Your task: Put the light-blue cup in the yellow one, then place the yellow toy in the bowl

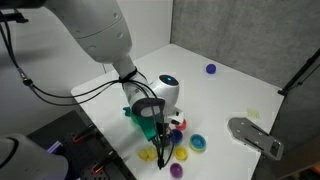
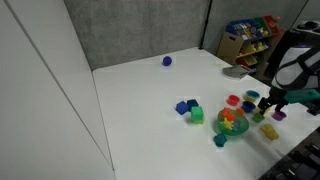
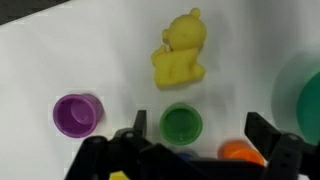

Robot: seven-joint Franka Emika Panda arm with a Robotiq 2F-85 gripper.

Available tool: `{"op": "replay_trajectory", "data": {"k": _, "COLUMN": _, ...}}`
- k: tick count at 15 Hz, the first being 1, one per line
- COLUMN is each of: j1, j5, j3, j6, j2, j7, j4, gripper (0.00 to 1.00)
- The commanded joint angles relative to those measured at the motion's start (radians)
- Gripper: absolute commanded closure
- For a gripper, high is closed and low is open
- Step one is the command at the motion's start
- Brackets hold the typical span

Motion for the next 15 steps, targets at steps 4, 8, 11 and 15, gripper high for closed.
{"op": "replay_trajectory", "data": {"k": 4, "j1": -0.004, "j5": -0.022, "j3": 0.022, "j6": 0.101, "j2": 0.067, "j7": -0.007, "j4": -0.012, "gripper": 0.00}}
{"op": "replay_trajectory", "data": {"k": 8, "j1": 0.017, "j5": -0.033, "j3": 0.011, "j6": 0.141, "j2": 0.128, "j7": 0.017, "j4": -0.012, "gripper": 0.00}}
{"op": "replay_trajectory", "data": {"k": 11, "j1": 0.026, "j5": -0.041, "j3": 0.003, "j6": 0.160, "j2": 0.160, "j7": 0.016, "j4": -0.021, "gripper": 0.00}}
{"op": "replay_trajectory", "data": {"k": 15, "j1": 0.055, "j5": -0.058, "j3": -0.030, "j6": 0.157, "j2": 0.196, "j7": 0.031, "j4": -0.023, "gripper": 0.25}}
